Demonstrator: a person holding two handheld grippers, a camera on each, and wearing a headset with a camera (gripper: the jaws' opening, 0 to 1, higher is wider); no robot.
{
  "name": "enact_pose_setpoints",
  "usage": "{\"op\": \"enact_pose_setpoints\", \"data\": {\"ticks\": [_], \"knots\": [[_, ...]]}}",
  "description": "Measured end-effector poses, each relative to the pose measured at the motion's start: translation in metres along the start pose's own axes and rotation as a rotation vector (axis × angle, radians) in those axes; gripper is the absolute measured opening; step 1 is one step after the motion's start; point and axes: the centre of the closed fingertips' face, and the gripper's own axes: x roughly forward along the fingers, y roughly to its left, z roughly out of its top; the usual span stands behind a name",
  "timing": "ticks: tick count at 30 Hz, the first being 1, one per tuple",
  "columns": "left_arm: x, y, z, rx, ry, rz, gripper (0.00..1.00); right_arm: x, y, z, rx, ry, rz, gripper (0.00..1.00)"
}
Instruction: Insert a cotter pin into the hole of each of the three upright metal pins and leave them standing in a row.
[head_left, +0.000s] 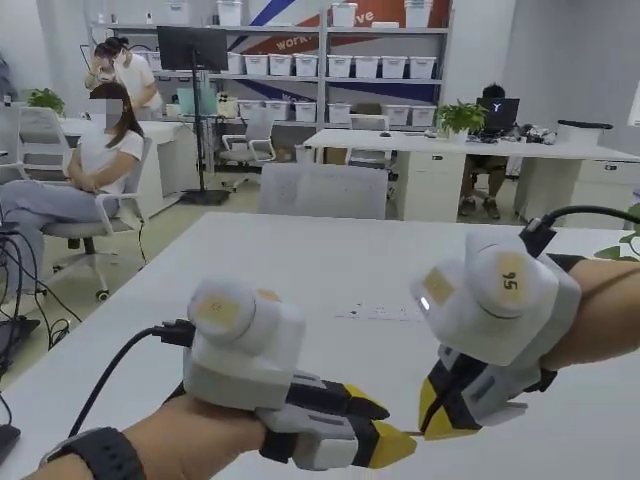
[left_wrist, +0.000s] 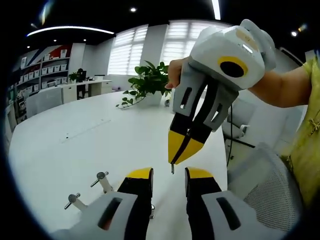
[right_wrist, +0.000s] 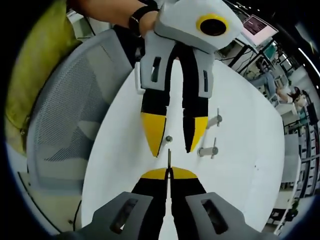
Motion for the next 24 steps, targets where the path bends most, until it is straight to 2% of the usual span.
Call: {"op": "enact_pose_setpoints", "data": {"ticks": [12,24], "knots": [[0.004,-0.004,-0.006,0.004,0.061,-0.033,0.07,0.003,0.003,0.007,-0.024,-0.002,0.008,0.02],[0.008,-0.007,-0.011,-0.036,0.107,-0.067,0.01,0.004,0.002,0.009,-0.035,-0.001,0.005,0.02]]}}
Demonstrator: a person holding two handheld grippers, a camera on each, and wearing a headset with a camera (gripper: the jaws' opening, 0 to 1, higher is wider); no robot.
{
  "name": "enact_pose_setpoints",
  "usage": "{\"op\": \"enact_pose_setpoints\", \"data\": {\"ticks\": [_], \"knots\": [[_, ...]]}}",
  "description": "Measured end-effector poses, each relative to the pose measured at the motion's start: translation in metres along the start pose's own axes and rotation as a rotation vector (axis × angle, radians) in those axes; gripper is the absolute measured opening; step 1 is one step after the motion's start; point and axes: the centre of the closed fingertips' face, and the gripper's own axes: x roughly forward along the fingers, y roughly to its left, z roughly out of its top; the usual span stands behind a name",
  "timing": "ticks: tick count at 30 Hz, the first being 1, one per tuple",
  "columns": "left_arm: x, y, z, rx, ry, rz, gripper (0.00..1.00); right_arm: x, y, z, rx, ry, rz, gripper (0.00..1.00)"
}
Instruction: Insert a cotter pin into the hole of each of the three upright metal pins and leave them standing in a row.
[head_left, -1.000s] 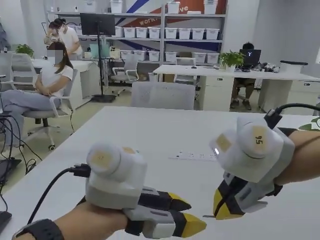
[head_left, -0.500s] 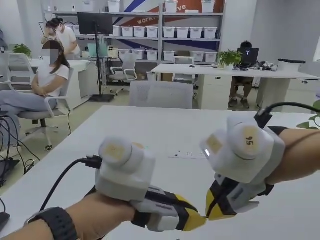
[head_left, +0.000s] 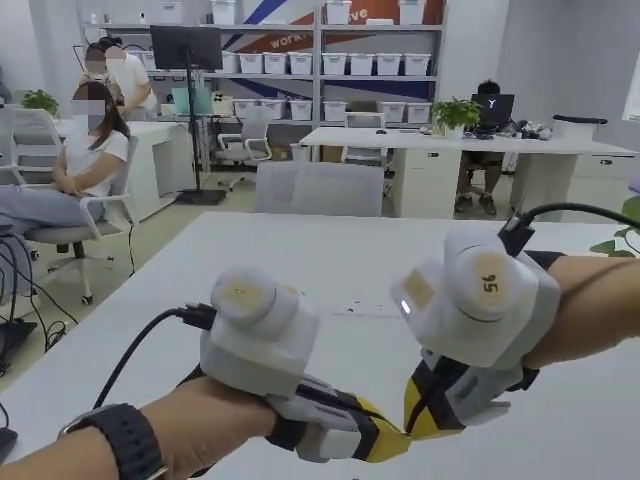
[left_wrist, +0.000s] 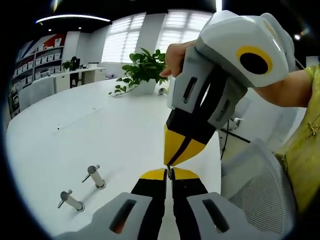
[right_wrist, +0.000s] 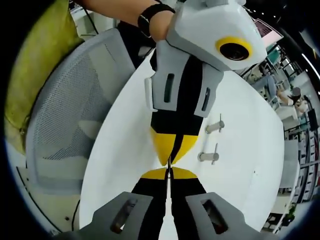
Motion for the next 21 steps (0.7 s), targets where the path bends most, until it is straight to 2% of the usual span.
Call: {"op": "enact_pose_setpoints", "data": {"ticks": [15,21], "knots": [[0.0045,-0.0009,-0.0037,-0.031,0.027,-0.005,0.0,0.0024,0.0025,-0.0025,-0.017,0.023,0.005,0.02],[0.0032,0.0006,-0.0034,0.001,0.026,0.004,0.0,0.0025,0.0011,-0.002,-0.014,0.021,0.001,0.02]]}}
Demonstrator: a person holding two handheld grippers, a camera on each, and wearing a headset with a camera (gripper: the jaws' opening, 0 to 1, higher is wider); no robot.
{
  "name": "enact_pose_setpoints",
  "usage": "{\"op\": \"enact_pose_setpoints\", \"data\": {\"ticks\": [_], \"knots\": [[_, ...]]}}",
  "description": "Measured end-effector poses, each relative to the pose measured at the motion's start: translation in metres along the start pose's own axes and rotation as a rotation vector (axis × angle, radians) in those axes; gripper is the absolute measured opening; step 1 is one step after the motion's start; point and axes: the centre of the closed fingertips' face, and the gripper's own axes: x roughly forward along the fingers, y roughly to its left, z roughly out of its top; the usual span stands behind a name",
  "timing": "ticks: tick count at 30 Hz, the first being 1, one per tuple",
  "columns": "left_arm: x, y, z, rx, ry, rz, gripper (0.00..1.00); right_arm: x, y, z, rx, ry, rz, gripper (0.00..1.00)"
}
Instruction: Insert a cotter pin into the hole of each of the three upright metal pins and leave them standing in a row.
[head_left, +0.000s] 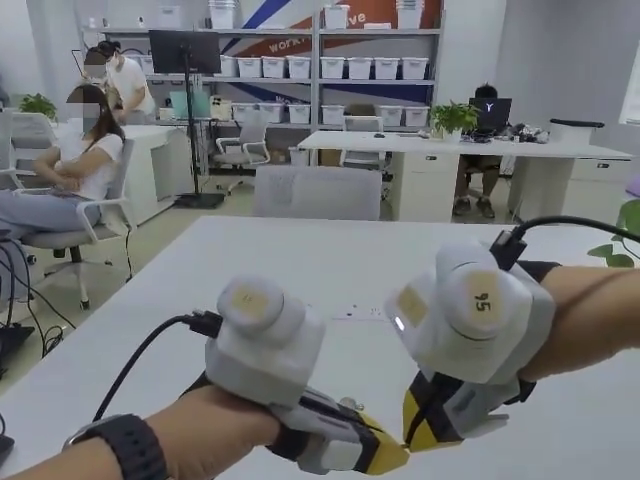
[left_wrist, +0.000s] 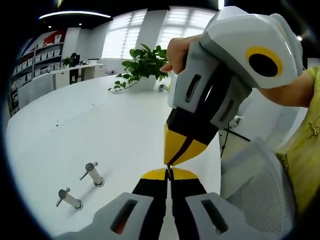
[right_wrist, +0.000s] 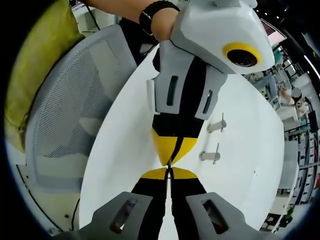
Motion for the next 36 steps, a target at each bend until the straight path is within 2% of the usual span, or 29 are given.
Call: {"op": "enact_pose_setpoints", "data": {"ticks": [7,20,26,27,32,34,36], "knots": [[0.0,-0.002,0.0,0.054,-0.002,0.005,0.0,0.0,0.0,0.0,0.01,-0.005,0.0,0.03],[-0.003,-0.003,-0.005,0.096,-0.015,0.003,0.0,0.0,0.003,0.0,0.038,-0.028,-0.002,0.06],[-0.006,-0.004,-0.009,0.132,-0.011,0.013,0.0,-0.007,0.003,-0.002,0.065,-0.047,-0.003,0.07],[-0.006,-0.005,-0.01,0.135,-0.008,0.013,0.0,-0.008,0.006,-0.002,0.083,-0.058,0.013,0.07],[-0.008,-0.007,-0.009,0.162,-0.02,0.009,0.0,-0.007,0.009,-0.008,0.106,-0.061,0.028,0.07],[-0.009,-0.008,-0.007,0.175,-0.022,0.01,0.0,-0.006,0.015,-0.003,0.16,-0.104,0.066,0.07],[-0.009,-0.009,-0.007,0.188,-0.019,0.011,0.0,-0.007,0.012,-0.004,0.155,-0.103,0.058,0.08]]}}
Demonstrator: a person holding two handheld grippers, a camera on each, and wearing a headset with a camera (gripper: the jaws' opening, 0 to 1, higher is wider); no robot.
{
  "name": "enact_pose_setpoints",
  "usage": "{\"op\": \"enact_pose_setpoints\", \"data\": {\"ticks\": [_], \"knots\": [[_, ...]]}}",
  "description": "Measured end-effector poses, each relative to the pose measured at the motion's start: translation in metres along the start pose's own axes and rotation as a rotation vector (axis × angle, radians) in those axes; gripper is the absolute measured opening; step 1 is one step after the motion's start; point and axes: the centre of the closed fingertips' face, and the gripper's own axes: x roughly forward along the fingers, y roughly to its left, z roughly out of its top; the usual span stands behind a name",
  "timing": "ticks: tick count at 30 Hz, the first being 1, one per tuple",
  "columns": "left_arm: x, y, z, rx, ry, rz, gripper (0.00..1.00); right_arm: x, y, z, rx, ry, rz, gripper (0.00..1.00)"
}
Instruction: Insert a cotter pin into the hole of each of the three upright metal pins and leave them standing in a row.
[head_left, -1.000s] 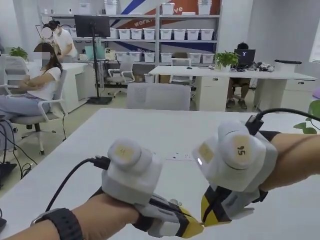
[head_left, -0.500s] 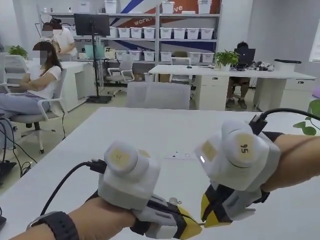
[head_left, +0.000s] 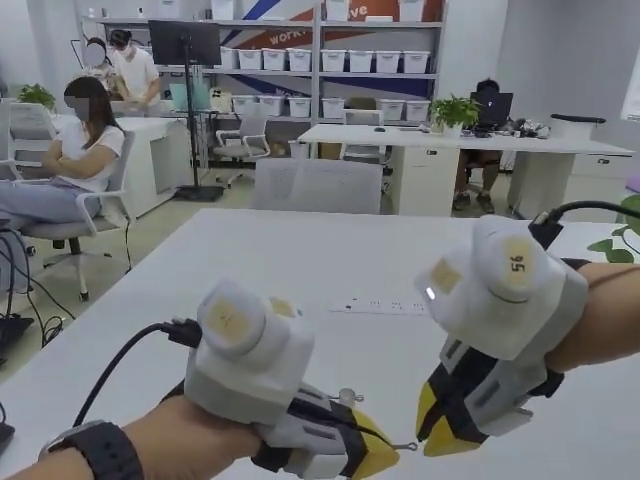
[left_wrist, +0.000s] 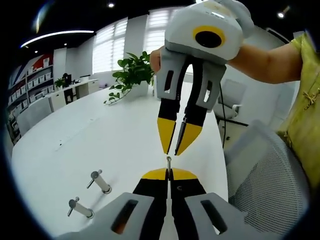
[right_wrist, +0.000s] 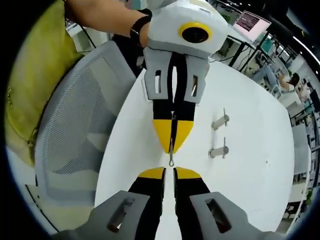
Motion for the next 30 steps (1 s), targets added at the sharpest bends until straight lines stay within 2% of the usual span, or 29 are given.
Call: {"op": "enact_pose_setpoints", "data": {"ticks": [6,13,15,21,30], "knots": [[0.001,-0.007,0.003,0.055,0.005,-0.008,0.0,0.002,0.004,0.002,0.035,-0.008,0.039,0.09],[0.004,-0.014,0.003,0.155,0.024,-0.003,0.0,0.01,0.009,-0.003,0.059,0.011,0.085,0.09],[0.005,-0.015,0.002,0.159,0.029,-0.007,0.0,0.011,0.013,-0.004,0.07,0.014,0.108,0.08],[0.005,-0.014,0.005,0.187,0.022,-0.003,0.0,0.013,0.014,-0.003,0.073,0.008,0.114,0.08],[0.007,-0.014,0.004,0.262,0.038,0.017,0.0,0.013,0.014,-0.003,0.082,0.004,0.127,0.06]]}}
